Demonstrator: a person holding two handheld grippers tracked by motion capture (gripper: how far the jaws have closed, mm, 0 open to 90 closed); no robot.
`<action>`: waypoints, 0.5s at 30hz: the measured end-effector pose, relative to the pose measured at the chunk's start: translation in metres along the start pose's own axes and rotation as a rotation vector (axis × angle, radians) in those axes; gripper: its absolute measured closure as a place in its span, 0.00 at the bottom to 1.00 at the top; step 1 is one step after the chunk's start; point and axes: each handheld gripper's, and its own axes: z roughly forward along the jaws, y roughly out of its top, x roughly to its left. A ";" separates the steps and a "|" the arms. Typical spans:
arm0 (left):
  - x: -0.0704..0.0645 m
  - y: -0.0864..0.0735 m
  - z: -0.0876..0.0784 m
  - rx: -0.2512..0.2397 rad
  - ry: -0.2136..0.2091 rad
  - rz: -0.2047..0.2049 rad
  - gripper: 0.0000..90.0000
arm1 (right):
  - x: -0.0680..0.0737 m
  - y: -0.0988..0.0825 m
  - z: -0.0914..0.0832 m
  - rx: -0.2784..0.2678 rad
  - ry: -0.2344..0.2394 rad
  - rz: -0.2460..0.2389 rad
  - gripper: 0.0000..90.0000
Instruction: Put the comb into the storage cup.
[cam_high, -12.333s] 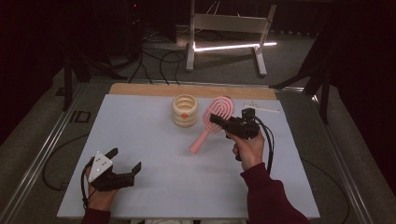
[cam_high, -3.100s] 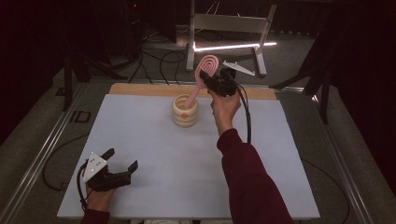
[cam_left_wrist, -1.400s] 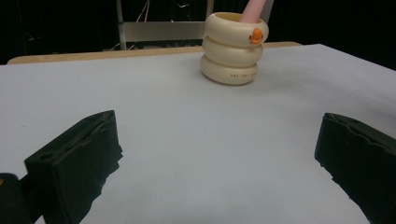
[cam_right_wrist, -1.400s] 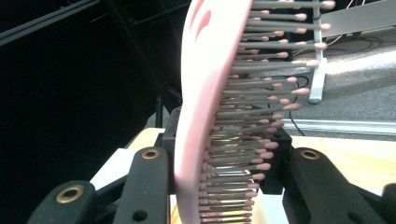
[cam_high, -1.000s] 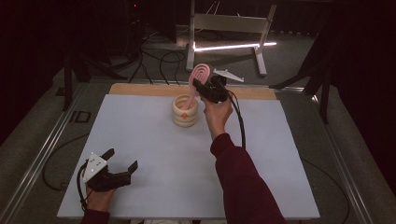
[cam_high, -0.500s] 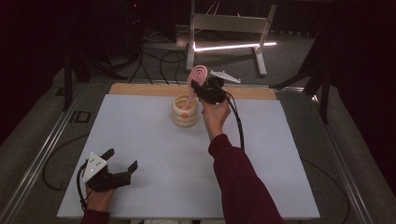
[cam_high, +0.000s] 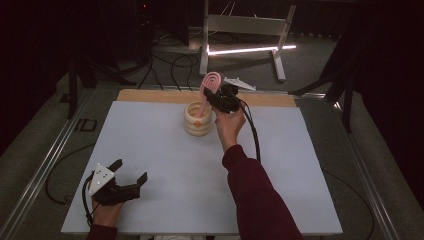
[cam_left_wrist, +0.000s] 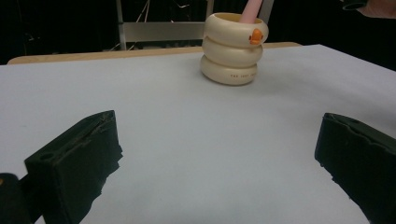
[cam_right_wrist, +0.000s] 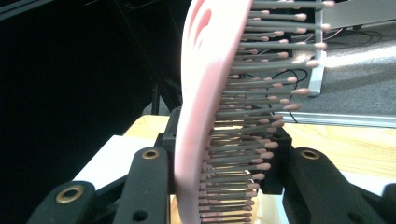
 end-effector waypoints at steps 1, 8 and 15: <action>0.000 0.000 0.000 0.001 0.000 0.001 0.01 | 0.000 0.000 0.000 0.002 0.001 0.001 0.71; 0.000 0.000 0.000 0.003 0.000 0.001 0.01 | 0.000 -0.002 0.002 0.001 0.008 0.009 0.71; 0.000 0.000 0.000 0.003 0.000 0.001 0.01 | 0.002 -0.003 0.003 -0.001 0.013 0.011 0.71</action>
